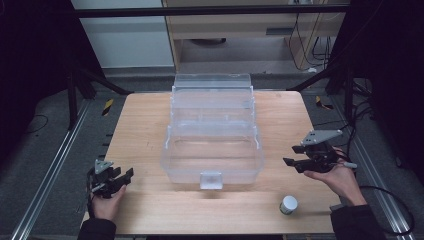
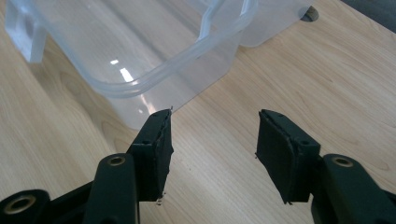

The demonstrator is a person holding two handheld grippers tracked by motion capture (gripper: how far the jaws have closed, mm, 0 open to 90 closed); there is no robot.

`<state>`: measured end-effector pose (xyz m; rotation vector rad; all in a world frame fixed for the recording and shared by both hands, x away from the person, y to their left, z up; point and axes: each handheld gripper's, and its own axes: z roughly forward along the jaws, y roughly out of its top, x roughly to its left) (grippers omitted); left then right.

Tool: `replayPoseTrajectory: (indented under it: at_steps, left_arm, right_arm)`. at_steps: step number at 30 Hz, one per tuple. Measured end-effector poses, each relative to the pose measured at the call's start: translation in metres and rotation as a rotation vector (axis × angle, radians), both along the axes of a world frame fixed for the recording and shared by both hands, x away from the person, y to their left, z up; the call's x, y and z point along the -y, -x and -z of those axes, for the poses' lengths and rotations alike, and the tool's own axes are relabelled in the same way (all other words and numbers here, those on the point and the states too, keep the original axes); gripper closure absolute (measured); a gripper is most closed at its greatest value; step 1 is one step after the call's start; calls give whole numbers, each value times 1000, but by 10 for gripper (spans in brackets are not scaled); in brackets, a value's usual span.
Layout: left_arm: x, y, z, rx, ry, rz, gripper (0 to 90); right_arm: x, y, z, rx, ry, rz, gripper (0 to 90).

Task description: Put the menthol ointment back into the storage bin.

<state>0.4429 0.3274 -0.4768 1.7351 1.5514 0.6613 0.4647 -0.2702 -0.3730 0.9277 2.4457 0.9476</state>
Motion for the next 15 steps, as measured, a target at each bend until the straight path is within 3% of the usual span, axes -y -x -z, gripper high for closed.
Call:
replayPoseTrajectory:
  at_steps: [10, 15]
  left_arm:
    - [1, -1, 0, -7, -7, 6, 469]
    - [1, -1, 1, -10, -8, 8, 469]
  right_arm:
    - [-13, 11, -7, -35, 83, -133, 447]
    - [-19, 14, -7, -83, 132, -206, 427]
